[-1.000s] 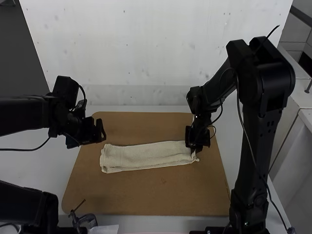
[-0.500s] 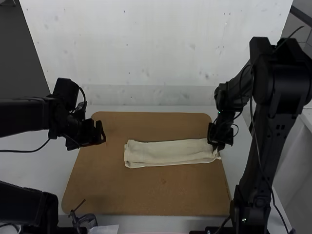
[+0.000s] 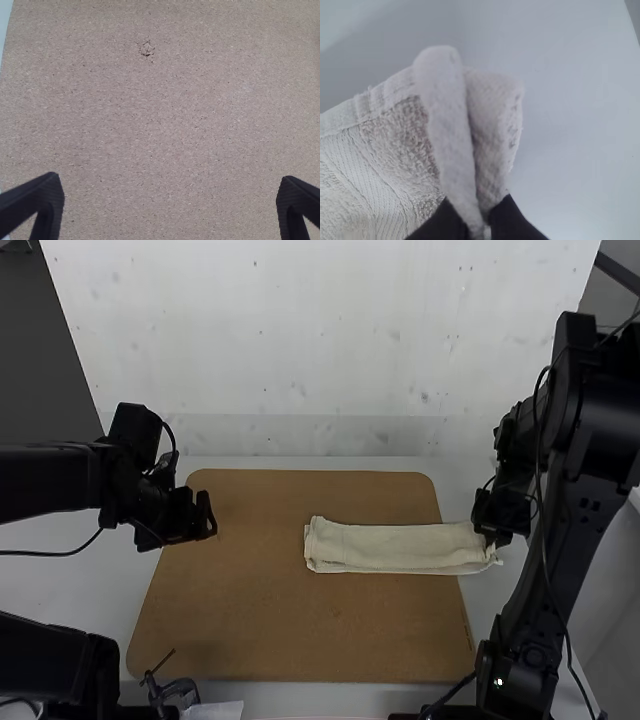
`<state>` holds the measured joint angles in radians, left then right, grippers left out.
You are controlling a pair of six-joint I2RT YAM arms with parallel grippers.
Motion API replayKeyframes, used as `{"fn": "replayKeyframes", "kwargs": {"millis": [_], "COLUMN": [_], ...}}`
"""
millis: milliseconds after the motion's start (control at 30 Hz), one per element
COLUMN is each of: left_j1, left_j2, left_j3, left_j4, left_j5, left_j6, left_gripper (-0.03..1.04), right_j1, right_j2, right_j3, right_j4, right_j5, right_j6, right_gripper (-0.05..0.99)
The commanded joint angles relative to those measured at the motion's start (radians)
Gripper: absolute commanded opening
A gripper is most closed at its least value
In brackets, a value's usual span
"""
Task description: Fold the towel.
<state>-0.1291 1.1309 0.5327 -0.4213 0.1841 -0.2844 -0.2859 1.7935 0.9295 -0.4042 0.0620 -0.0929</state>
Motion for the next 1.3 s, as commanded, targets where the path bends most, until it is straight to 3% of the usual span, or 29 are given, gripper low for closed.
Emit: {"fn": "replayKeyframes", "kwargs": {"millis": [0, 167, 300, 533, 767, 1200, 1233, 1267], "left_j1": [0.0, 0.0, 0.0, 0.0, 0.0, 0.009, 0.009, 0.009], "left_j2": [-0.014, -0.016, -0.01, -0.005, 0.006, 0.015, 0.017, 0.021], "left_j3": [-0.002, -0.008, -0.008, -0.013, -0.027, -0.036, -0.037, -0.039], "left_j4": [0.01, 0.019, 0.029, 0.03, 0.053, 0.061, 0.064, 0.072], "left_j5": [0.006, 0.0, -0.002, -0.003, -0.002, -0.002, -0.002, -0.002], "left_j6": [0.011, 0.01, 0.008, 0.008, 0.007, 0.01, 0.01, 0.01], "left_gripper": [0.95, 0.95, 0.95, 0.95, 0.95, 0.95, 0.95, 0.95], "right_j1": [0.088, 0.326, 0.565, 0.863, 1.013, 1.111, 1.11, 1.105], "right_j2": [-0.095, -0.135, -0.121, -0.003, 0.129, 0.224, 0.224, 0.224], "right_j3": [0.019, 0.0, 0.029, 0.178, 0.341, 0.459, 0.454, 0.456], "right_j4": [-0.019, -0.061, -0.077, -0.157, -0.229, -0.269, -0.262, -0.262], "right_j5": [0.013, 0.024, 0.102, 0.145, 0.168, 0.193, 0.193, 0.194], "right_j6": [0.009, 0.15, 0.292, 0.472, 0.555, 0.576, 0.576, 0.575], "right_gripper": [0.01, 0.01, 0.01, 0.01, 0.01, 0.02, 0.06, 0.2]}}
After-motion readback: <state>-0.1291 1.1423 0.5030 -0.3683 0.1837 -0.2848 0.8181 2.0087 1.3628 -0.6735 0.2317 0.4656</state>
